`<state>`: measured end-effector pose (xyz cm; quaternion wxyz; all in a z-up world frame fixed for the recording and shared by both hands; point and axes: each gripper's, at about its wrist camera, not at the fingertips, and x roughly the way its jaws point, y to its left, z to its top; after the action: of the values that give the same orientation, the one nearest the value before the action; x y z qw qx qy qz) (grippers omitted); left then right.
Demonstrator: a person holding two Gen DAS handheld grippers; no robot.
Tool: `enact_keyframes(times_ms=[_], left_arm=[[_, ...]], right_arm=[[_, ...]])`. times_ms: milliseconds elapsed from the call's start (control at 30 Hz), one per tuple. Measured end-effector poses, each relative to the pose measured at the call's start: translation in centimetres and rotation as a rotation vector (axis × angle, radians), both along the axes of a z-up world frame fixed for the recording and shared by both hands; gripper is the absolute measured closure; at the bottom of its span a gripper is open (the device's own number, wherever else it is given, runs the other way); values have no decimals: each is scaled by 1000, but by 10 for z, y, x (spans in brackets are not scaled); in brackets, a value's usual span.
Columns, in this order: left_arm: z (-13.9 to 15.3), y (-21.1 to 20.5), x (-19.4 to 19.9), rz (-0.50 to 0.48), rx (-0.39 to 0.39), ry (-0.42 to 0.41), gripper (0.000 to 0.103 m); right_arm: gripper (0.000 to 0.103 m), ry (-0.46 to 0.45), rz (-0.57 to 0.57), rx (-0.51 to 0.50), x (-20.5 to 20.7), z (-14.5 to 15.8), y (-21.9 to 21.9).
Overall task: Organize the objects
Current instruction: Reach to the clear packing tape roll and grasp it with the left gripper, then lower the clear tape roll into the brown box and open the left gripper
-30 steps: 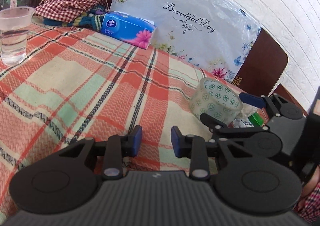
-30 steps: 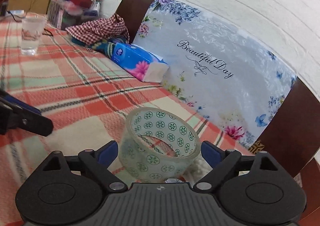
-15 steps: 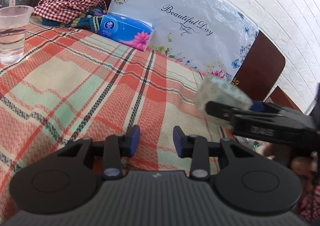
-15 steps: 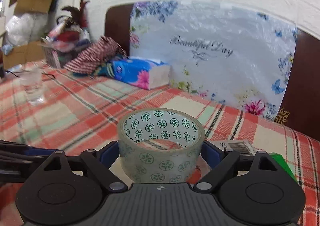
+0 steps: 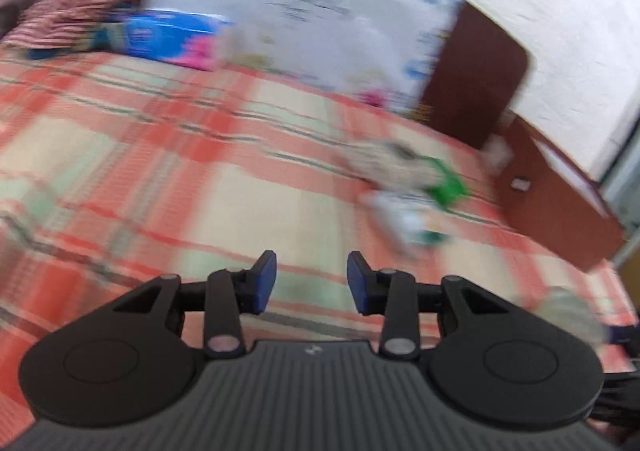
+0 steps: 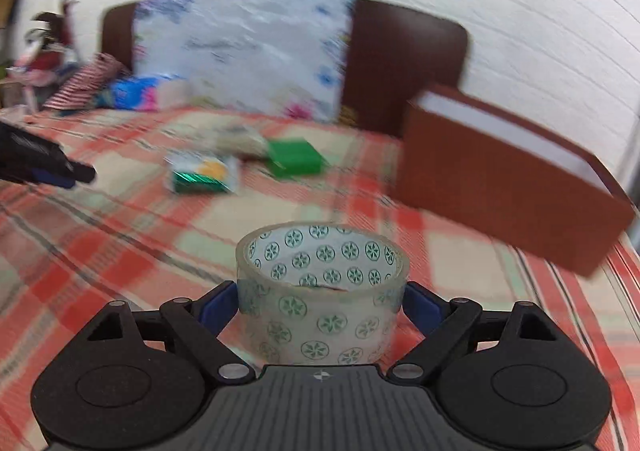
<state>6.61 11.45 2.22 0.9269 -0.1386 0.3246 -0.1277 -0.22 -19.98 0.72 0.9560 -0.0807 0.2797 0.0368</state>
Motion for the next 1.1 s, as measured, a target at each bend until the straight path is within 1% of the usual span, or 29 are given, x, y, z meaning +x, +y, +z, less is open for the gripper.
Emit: enact_keyframes(times_ms=[33, 67, 133, 167, 233, 267, 333, 367, 400, 433, 467, 500, 533, 600, 667, 733, 833, 900, 933, 1000, 1033, 1067, 1100], left_arm=[[9, -22, -3, -47, 9, 6, 63], [18, -43, -5, -101, 7, 23, 61], [29, -83, -5, -210, -15, 74, 61], [33, -102, -3, -250, -9, 99, 61], [37, -138, -1, -314, 28, 131, 60], [36, -155, 1, -337, 57, 150, 58], [28, -185, 5, -372, 148, 190, 58], [21, -198, 7, -384, 201, 212, 59], [13, -207, 9, -391, 247, 240, 64], [7, -214, 12, -399, 273, 265, 77], [8, -217, 12, -389, 278, 258, 79], [15, -220, 12, -380, 282, 235, 79], [28, -226, 11, -383, 291, 193, 80], [58, -239, 10, -396, 306, 80, 80], [88, -259, 19, -404, 305, -18, 80], [113, -278, 35, -410, 285, -79, 80], [135, -313, 66, -426, 261, -118, 80], [136, -336, 82, -443, 243, -144, 79], [133, -347, 90, -444, 232, -142, 78], [120, -367, 104, -435, 219, -114, 59], [111, -374, 109, -412, 230, -109, 41], [101, -378, 112, -378, 248, -122, 37], [92, -380, 112, -359, 268, -145, 37]], right_arm=[[12, 16, -13, 15, -1, -4, -6], [11, 27, -12, 32, -4, -7, -10], [10, 43, -5, 45, -7, -14, -11], [10, 43, -7, 47, -9, -16, -10], [10, 32, -9, 74, -9, -16, -13], [10, 30, -12, 93, -8, -15, -16], [11, 43, -6, 137, -4, -16, -23], [13, 48, -3, 160, -4, -17, -25], [19, 53, 16, 186, -3, -18, -27], [19, 43, 22, 199, -3, -16, -29], [19, 32, 19, 189, -3, -15, -29], [19, 1, 14, 177, -4, -13, -29], [19, -49, 8, 171, -5, -8, -31], [19, -173, -18, 161, -5, 9, -40], [19, -287, -53, 170, 5, 30, -54], [19, -381, -86, 161, 20, 47, -70], [19, -455, -133, 139, 51, 65, -99], [18, -474, -172, 134, 72, 68, -120], [18, -470, -193, 129, 84, 67, -131], [18, -458, -217, 104, 107, 59, -149], [17, -465, -231, 82, 117, 51, -156], [13, -486, -254, 61, 122, 41, -161], [7, -502, -284, 48, 125, 30, -165]])
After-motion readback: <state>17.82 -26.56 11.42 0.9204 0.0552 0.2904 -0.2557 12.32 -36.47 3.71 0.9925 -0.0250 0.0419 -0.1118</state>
